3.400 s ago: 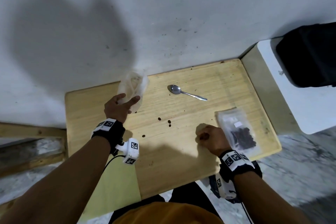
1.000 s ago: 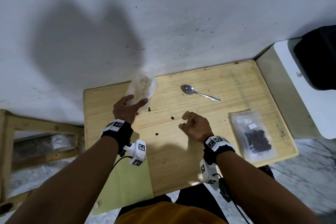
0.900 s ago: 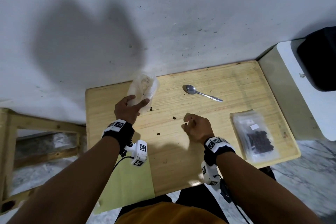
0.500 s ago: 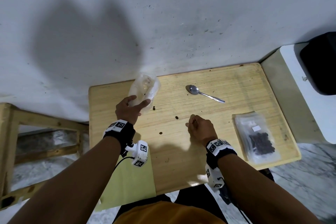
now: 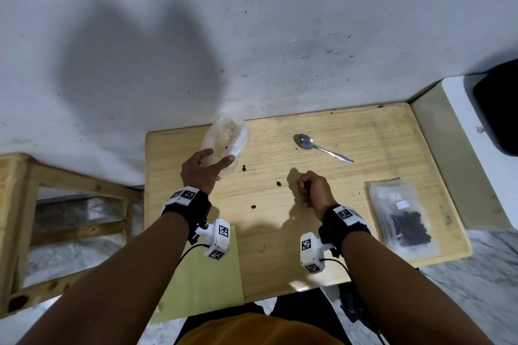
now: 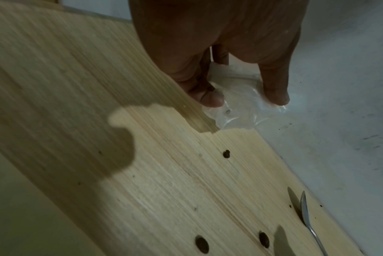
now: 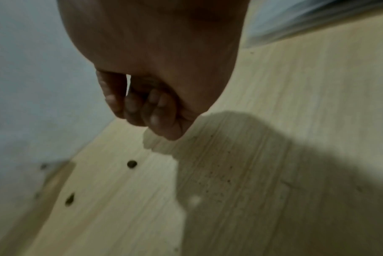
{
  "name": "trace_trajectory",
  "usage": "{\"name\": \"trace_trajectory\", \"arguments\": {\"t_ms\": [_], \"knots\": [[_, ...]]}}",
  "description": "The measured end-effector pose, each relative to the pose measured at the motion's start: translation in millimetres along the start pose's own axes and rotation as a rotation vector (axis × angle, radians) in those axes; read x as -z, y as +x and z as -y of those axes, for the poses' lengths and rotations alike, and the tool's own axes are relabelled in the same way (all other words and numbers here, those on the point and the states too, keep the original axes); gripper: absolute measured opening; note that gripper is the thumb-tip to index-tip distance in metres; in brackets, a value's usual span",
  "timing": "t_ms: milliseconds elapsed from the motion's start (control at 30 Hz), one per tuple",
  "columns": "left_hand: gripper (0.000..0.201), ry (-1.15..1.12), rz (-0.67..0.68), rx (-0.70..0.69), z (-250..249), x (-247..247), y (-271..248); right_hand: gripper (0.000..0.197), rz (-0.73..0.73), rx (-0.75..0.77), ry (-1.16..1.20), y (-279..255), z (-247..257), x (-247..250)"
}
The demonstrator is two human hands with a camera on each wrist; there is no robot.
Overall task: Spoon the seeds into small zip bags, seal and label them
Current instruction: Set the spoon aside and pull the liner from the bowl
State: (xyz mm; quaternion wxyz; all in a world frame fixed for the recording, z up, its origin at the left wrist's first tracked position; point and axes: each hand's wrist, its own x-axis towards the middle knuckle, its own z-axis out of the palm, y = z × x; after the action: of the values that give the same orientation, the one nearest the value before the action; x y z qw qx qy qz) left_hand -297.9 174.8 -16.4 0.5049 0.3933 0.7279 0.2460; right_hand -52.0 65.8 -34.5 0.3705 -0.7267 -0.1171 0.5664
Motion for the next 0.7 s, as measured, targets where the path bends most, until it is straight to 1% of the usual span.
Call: {"name": "trace_trajectory", "arguments": {"t_ms": [33,133,200,333,400,500,567,600,633,700], "knots": [[0.074,-0.002,-0.001,0.002,0,1,0,0.025,-0.021,0.064,-0.121,0,4,-4],[0.073,0.002,-0.004,0.005,1,3,0,0.019,-0.008,0.273,-0.466,2,6,-17],[0.071,-0.001,-0.007,0.017,1,3,0,0.014,-0.032,0.335,-0.575,6,-1,-22],[0.071,-0.015,-0.01,0.029,1,4,0,0.023,-0.026,0.364,-0.592,23,-19,-24],[0.071,-0.021,-0.015,0.032,1,4,0,0.021,-0.033,0.411,-0.634,26,-20,-24],[0.072,-0.035,-0.017,0.033,1,3,1,0.018,0.0,0.48,-0.696,28,-21,-23],[0.072,-0.036,-0.016,0.03,0,3,2,0.016,0.019,0.49,-0.722,24,-18,-23],[0.071,-0.037,-0.017,0.03,-1,4,1,0.02,0.01,0.475,-0.704,22,-15,-23],[0.071,-0.037,-0.018,0.03,-1,4,1,0.026,-0.007,0.435,-0.636,20,-13,-23],[0.071,-0.039,-0.018,0.026,-2,6,1,0.03,-0.026,0.259,-0.371,12,-4,-24]]}}
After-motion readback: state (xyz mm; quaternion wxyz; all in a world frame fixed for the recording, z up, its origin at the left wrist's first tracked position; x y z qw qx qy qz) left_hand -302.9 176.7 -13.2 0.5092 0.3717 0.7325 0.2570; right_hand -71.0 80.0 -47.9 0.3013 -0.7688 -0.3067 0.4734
